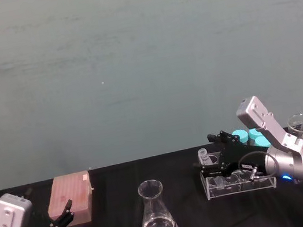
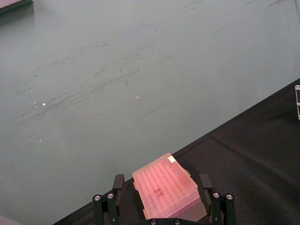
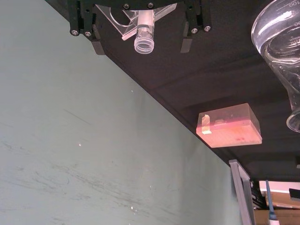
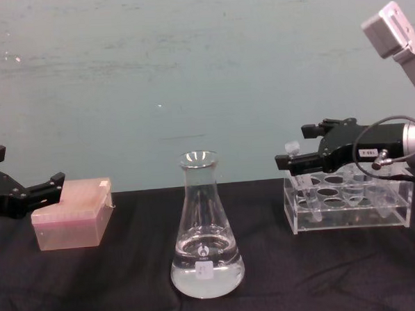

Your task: Pour the liquid from the test tube into the beaker using one hand.

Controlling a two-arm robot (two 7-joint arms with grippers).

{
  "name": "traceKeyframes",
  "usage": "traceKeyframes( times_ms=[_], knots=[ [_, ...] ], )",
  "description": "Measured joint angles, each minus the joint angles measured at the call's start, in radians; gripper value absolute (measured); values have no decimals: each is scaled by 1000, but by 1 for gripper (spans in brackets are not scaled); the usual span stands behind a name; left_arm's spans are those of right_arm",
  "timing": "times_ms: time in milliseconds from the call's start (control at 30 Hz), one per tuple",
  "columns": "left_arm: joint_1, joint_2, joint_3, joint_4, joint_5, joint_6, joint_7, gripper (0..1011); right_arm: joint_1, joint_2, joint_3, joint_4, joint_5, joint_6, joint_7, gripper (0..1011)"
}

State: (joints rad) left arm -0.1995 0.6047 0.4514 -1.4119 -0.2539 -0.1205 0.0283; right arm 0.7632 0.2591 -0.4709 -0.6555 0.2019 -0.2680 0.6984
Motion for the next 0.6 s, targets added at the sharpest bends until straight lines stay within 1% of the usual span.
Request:
traceKeyframes(
  times_ms=[233, 267, 600],
  knots=[
    [0, 0, 0, 0, 0, 0, 0, 1000, 24, -18, -2, 49, -13, -7, 4, 1003],
    [0, 0, 0, 0, 0, 0, 0, 1000, 31, -24, -2, 66, -16, -11, 5, 1003],
    [0, 0, 0, 0, 0, 0, 0, 1000, 52, -40, 4, 117, -30, -19, 9, 1003]
  ],
)
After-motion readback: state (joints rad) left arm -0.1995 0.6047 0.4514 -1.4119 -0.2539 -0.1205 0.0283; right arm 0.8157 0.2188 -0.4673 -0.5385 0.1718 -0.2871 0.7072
